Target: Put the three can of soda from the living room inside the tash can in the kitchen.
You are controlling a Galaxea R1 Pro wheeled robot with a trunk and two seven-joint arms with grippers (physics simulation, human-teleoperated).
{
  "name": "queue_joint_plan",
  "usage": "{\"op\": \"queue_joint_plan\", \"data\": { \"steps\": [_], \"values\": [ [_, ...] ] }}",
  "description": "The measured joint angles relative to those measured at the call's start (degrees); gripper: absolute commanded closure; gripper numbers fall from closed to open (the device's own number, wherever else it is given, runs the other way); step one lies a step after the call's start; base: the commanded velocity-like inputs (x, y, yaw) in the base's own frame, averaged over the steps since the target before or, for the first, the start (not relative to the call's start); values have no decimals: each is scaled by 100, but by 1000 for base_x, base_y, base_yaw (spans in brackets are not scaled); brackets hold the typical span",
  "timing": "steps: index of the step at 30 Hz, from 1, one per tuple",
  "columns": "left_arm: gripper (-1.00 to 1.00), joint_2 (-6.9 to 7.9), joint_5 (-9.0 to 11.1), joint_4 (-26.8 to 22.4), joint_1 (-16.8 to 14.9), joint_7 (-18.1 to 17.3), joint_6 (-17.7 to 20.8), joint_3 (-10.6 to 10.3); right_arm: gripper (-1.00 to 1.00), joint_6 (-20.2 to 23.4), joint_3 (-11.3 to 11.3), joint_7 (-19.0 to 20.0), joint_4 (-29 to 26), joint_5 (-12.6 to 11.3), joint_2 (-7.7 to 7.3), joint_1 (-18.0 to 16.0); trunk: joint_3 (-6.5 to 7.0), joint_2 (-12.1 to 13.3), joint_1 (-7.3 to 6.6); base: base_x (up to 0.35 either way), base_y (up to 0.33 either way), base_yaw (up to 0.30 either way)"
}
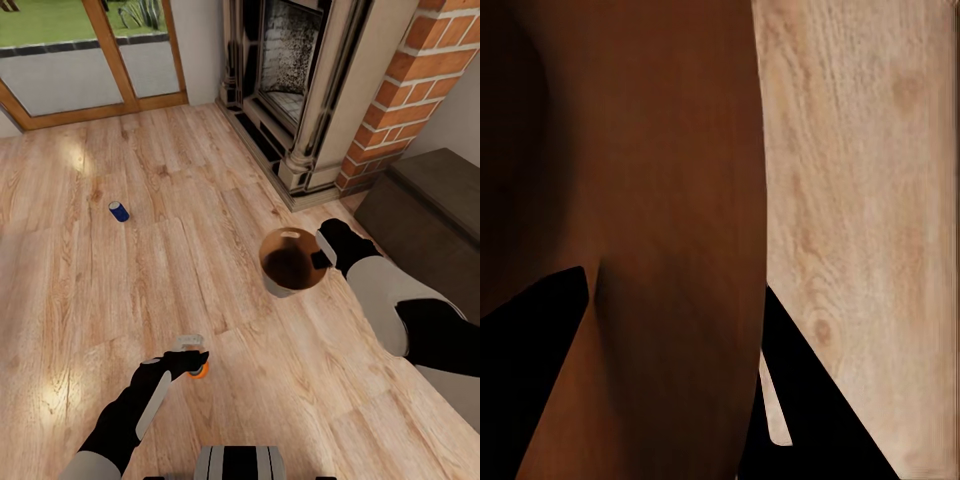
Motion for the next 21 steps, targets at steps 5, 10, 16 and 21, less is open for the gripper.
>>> {"op": "queue_joint_plan", "data": {
  "steps": [5,10,16,21],
  "values": [
    [-100,0,0,0,0,0,0,-5,100,0,1,-22,503,-5,26,-496,0,0,0,0,0,0],
    [-100,0,0,-1,0,0,0,-6,100,0,31,-227,887,9,47,-873,0,0,0,0,0,0],
    [-100,0,0,0,0,0,0,-7,100,0,-19,-289,1059,-51,48,-1160,0,0,0,0,0,0],
    [-100,-2,0,-1,0,0,1,-6,100,0,32,-297,1104,-25,48,-1379,-1,0,0,0,0,0]
  ]
}}
